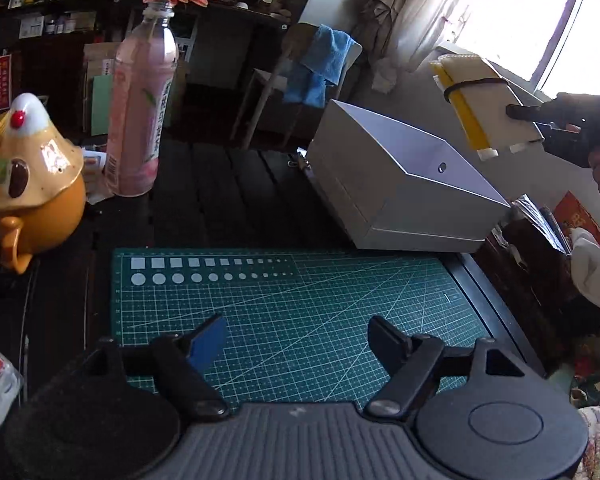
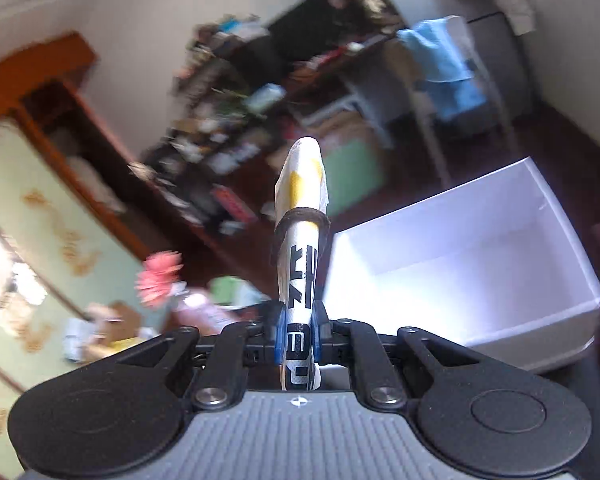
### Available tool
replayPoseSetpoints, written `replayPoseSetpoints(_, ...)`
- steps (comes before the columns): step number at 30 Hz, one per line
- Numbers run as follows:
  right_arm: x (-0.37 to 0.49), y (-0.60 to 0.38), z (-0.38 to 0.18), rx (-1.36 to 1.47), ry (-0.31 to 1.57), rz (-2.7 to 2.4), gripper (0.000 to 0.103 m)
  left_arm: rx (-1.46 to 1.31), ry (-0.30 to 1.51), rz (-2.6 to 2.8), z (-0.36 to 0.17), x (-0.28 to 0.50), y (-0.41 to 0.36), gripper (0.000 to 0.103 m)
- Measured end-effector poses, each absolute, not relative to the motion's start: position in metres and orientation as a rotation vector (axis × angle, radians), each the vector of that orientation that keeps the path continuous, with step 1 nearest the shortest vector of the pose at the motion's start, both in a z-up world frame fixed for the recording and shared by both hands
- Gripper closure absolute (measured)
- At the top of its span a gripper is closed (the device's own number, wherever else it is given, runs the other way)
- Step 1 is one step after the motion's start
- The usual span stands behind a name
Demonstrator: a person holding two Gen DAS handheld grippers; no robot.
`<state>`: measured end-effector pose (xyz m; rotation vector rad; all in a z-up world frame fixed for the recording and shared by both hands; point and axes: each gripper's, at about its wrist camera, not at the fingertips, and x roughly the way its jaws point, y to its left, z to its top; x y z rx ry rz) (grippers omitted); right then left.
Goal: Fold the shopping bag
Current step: 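Open the left gripper to release the strip while the right gripper holds it, then lower the banded bag into the white box and open the right gripper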
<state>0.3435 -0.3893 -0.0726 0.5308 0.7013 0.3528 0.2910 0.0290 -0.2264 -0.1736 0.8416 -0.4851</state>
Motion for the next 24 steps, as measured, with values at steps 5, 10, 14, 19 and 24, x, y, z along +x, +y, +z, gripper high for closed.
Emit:
replayPoseSetpoints(5, 0.413, -0.375, -0.099, 0.468, 0.830, 0.262, 0.091, -0.100, 0.829, -0.396, -0.236, 0.298, 0.019, 0.026)
replayPoseSetpoints(10, 0.460, -0.352, -0.146, 0.365, 0.991, 0.155, 0.091, -0.124, 0.846, -0.378, -0.239, 0.302, 0.026, 0.026)
replayPoseSetpoints(14, 0.482, -0.345, -0.174, 0.394, 1.057, 0.157, 0.091, -0.110, 0.856, -0.353, -0.244, 0.308, 0.029, 0.026)
replayPoseSetpoints(19, 0.499, -0.341, -0.196, 0.448, 1.145, 0.174, 0.091, -0.100, 0.883, -0.362, -0.251, 0.314, 0.028, 0.026)
replayPoseSetpoints(24, 0.500, -0.338, -0.200, 0.511, 1.181, 0.210, 0.090, -0.092, 0.884, -0.384, -0.253, 0.314, 0.026, 0.026)
